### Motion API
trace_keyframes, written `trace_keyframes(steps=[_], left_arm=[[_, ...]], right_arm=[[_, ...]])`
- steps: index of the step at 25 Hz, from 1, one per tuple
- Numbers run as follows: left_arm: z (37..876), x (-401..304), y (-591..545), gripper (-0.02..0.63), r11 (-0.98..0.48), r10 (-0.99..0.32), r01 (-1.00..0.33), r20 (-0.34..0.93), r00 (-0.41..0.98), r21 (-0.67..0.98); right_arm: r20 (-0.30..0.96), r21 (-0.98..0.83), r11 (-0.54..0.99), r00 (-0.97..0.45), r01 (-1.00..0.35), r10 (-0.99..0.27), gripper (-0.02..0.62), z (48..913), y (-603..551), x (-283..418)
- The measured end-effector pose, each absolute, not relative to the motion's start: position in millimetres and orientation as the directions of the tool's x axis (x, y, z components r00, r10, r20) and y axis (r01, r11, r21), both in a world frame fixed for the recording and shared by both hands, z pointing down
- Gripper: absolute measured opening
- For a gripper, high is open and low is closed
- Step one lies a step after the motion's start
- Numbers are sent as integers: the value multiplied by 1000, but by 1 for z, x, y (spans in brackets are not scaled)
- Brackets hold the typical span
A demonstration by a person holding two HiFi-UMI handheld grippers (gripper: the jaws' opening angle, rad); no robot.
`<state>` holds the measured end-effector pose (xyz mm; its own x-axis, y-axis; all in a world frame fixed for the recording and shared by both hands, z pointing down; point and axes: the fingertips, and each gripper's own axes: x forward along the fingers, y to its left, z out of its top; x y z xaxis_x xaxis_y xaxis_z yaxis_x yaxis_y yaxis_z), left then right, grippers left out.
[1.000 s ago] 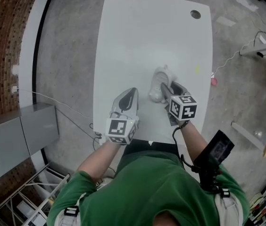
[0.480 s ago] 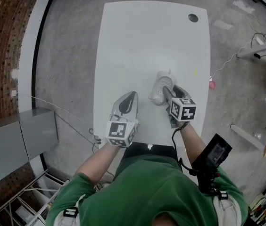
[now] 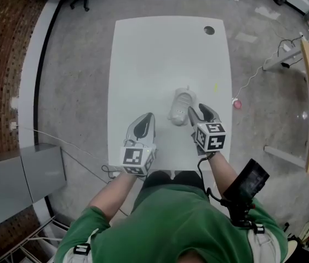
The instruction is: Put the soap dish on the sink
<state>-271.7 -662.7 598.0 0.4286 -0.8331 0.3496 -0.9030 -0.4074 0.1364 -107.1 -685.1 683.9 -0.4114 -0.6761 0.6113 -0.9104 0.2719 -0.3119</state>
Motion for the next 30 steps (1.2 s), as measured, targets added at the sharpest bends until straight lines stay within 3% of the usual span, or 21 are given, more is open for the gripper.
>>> trace_keyframes(steps=[9, 15, 22, 30], left_arm=[[548, -259, -642, 6, -487, -823, -850, 218, 524, 201], [524, -245, -627, 6, -539, -801, -816, 172, 573, 208], [495, -231, -586, 6, -508, -837, -845, 136, 529, 165], [477, -214, -523, 6, -450, -882, -882, 86, 464, 142]], right_arm=[[453, -179, 309, -357, -934, -817, 149, 583, -647, -124], [350, -105, 291, -310, -951, -884, 70, 529, -619, -120], [264, -106, 333, -349, -937, -899, 8, 488, -574, -114], [192, -94, 429, -439, -899, -878, 3, 469, -510, -101]])
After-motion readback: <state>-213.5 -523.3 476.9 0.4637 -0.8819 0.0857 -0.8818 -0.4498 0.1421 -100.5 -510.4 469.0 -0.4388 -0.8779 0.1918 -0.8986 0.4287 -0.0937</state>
